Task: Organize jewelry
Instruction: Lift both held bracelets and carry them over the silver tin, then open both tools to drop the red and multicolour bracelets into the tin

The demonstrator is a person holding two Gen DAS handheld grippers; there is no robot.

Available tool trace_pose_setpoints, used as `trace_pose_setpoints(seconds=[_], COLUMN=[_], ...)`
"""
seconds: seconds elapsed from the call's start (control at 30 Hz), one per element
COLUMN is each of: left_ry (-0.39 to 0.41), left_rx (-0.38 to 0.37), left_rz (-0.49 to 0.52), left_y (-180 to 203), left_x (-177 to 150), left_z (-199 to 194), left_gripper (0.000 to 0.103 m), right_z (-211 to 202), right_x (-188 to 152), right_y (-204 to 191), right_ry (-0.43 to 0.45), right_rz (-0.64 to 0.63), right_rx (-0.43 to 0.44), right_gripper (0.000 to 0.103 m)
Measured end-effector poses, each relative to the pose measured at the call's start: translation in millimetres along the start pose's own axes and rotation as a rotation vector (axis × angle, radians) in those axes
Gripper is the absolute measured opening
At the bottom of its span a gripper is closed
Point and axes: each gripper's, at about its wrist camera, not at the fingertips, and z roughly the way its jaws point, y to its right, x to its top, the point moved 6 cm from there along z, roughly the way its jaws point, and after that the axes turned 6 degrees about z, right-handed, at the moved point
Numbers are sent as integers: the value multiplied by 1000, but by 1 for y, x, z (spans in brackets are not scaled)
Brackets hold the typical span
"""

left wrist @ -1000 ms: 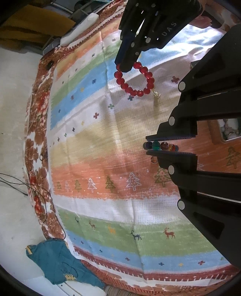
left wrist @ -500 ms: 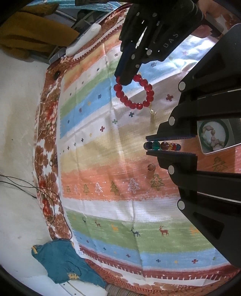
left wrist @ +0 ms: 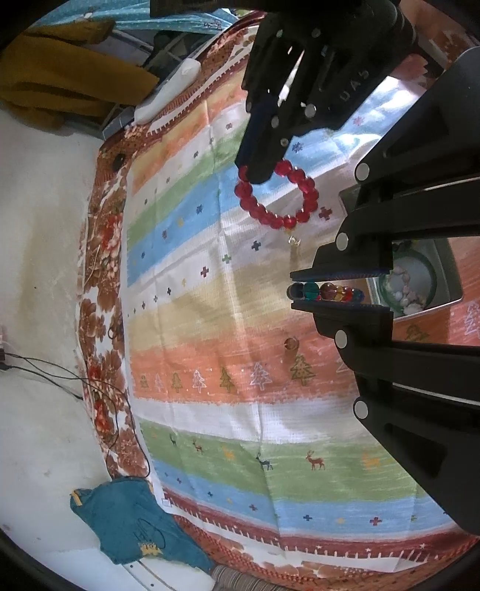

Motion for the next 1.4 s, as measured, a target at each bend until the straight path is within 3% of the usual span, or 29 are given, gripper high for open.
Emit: trace_pose_setpoints(seconds=[0.8,1.27,1.3,1.37,1.4], left_ry=[20,14,16,21,21], left_rx=[-37,-28,-21,-10,-3], left_rz=[15,2,-9,-32,-45], left_y=[24,26,23,18,14], left_x=[-26,-44,-46,-46,-46], left_z=[-33,-41,-42,-44,-44], left_gripper=[9,10,10,11,16], right_z=[-35,-41,-40,-37,-35], right_x=[-32,-48,-49,-50,-51], right_y=[-18,-12,-9,-5,-2], right_ry=[-13,-37,-47,-59,-66], right_rz=[-21,14,28,43,48], right_rx=[51,18,18,15,10], right_gripper=[14,14,16,39,41])
